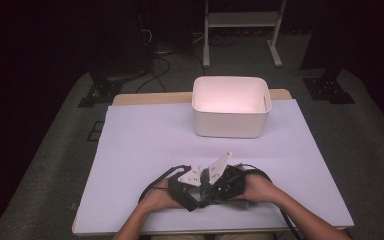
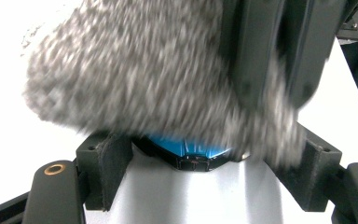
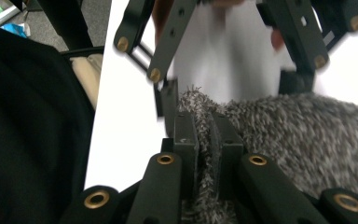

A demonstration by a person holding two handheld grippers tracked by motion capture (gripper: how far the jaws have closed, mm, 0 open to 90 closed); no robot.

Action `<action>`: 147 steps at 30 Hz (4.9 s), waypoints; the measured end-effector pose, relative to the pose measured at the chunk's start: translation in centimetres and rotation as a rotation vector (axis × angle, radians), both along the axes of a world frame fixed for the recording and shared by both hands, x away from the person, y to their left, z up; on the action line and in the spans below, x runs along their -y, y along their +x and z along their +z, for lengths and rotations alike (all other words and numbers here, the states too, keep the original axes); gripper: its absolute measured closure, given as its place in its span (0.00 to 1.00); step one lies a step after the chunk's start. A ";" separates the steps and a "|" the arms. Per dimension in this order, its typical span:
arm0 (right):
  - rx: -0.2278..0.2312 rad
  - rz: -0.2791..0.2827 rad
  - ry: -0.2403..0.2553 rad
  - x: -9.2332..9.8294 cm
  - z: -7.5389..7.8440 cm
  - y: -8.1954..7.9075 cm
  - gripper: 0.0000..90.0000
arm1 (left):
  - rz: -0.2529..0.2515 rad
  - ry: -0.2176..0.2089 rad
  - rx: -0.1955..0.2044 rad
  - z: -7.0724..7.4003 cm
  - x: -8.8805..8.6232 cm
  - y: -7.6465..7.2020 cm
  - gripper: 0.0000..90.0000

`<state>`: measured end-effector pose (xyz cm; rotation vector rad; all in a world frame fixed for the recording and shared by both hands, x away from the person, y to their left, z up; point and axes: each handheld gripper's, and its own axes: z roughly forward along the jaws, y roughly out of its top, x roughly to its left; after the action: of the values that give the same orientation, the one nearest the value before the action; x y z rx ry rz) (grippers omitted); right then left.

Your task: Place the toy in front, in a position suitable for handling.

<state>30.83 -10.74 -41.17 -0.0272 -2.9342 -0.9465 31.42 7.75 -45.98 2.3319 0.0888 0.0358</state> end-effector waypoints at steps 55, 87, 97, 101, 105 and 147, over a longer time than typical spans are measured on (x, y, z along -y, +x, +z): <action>-0.044 -0.209 0.058 8.0 0.5 2.4 0.91 | -0.006 -0.002 -0.009 0.0 -0.1 0.1 0.28; -0.058 -0.245 0.137 11.1 -1.5 -1.0 0.93 | -0.012 0.018 -0.138 1.2 -0.3 1.3 0.22; -0.057 -0.247 0.153 11.4 -1.6 -1.7 0.93 | 0.073 0.011 -0.243 0.9 -0.2 2.7 0.25; 0.013 -0.249 0.144 11.3 -1.6 -2.3 0.93 | 0.085 0.016 -0.267 1.0 0.2 2.9 0.26; 0.002 -0.254 0.149 11.4 -1.6 -2.3 0.93 | 0.082 0.021 -0.309 1.2 0.8 3.2 0.26; 0.010 -0.234 0.244 12.6 -0.8 -5.3 0.94 | -0.049 -0.115 -0.304 2.0 0.9 1.3 0.69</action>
<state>25.53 -23.30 -42.01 -0.3620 -2.8455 -1.3334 32.74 6.80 -43.96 2.2074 0.1803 -0.3399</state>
